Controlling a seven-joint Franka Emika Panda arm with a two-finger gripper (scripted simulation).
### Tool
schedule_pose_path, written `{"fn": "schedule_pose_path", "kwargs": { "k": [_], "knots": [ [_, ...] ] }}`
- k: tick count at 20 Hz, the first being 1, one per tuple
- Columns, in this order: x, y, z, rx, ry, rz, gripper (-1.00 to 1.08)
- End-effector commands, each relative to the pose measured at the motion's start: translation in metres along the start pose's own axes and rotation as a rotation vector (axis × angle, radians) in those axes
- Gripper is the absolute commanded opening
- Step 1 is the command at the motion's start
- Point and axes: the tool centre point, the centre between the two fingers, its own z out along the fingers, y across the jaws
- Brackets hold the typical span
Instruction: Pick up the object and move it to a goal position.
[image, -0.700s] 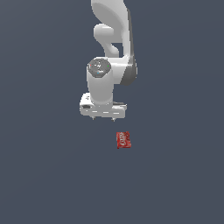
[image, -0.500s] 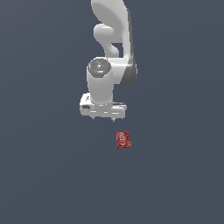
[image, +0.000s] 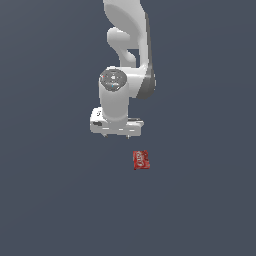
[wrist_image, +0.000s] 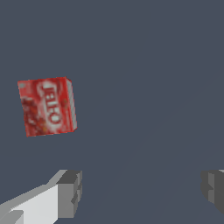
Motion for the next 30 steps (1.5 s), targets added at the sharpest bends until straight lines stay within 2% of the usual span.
{"fn": "schedule_pose_path", "kwargs": {
  "k": [1,7,15,19,24,30],
  "knots": [
    [0.002,-0.003,0.002,0.0,0.002,-0.004,1.0],
    [0.015,-0.026,0.014,0.005,0.017,-0.027,1.0],
    [0.041,-0.085,0.047,0.026,0.053,-0.08,1.0],
    [0.048,-0.107,0.059,0.037,0.064,-0.097,1.0],
    [0.052,-0.118,0.066,0.043,0.071,-0.105,1.0],
    [0.051,-0.118,0.071,0.042,0.069,-0.105,1.0]
  ]
}}
